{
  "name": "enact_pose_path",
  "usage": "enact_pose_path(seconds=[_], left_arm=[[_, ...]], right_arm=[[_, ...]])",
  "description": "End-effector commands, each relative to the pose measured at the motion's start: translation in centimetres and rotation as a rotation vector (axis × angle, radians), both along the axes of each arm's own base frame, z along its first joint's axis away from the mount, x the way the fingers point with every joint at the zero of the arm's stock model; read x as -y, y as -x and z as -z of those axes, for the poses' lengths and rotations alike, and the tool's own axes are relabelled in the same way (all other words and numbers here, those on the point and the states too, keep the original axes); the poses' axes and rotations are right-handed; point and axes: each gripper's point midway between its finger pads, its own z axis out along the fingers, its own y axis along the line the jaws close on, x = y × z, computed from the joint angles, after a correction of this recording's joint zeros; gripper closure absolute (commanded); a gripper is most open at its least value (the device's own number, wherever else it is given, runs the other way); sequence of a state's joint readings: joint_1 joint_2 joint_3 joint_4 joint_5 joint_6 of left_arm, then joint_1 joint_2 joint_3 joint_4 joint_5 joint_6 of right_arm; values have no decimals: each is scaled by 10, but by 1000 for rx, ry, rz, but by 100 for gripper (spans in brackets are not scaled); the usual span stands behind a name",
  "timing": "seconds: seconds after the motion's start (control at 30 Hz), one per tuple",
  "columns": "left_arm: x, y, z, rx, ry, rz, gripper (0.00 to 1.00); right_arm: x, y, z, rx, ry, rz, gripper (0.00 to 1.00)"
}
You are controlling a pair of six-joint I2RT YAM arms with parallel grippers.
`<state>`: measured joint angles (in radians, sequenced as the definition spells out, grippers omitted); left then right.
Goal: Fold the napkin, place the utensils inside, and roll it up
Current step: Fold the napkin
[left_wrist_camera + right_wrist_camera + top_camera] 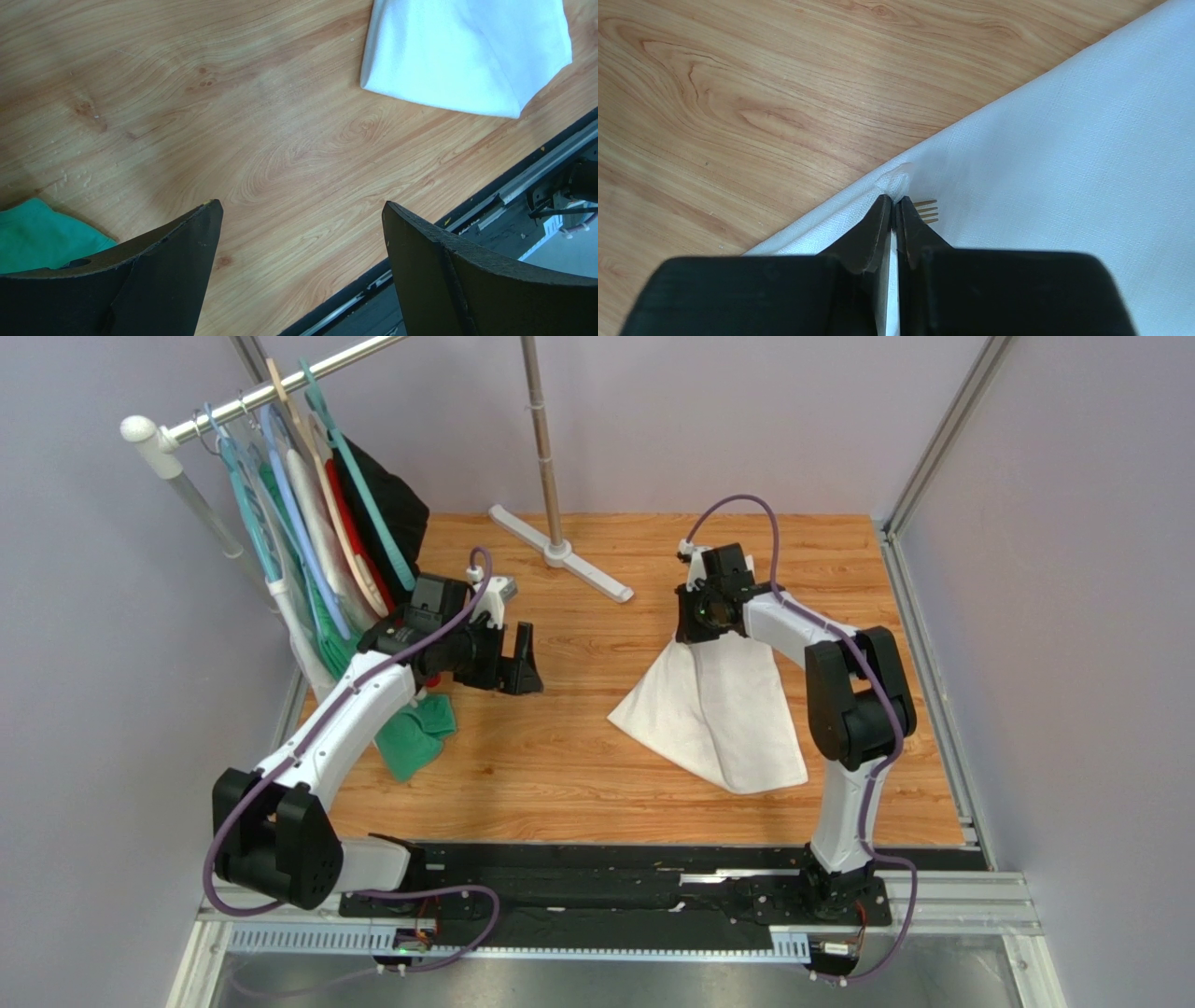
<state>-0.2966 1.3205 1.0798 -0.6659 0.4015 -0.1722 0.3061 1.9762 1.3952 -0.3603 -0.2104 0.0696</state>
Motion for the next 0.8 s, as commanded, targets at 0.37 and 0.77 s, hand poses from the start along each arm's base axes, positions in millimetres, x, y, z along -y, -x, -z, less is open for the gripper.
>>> enact_pose_path(seconds=[0.37, 0.77], left_arm=[[28, 5, -6, 54, -38, 92, 8], [118, -2, 12, -14, 85, 108, 11]], right_arm=[[26, -20, -72, 146, 26, 96, 43], [32, 80, -117, 160, -169, 163, 43]])
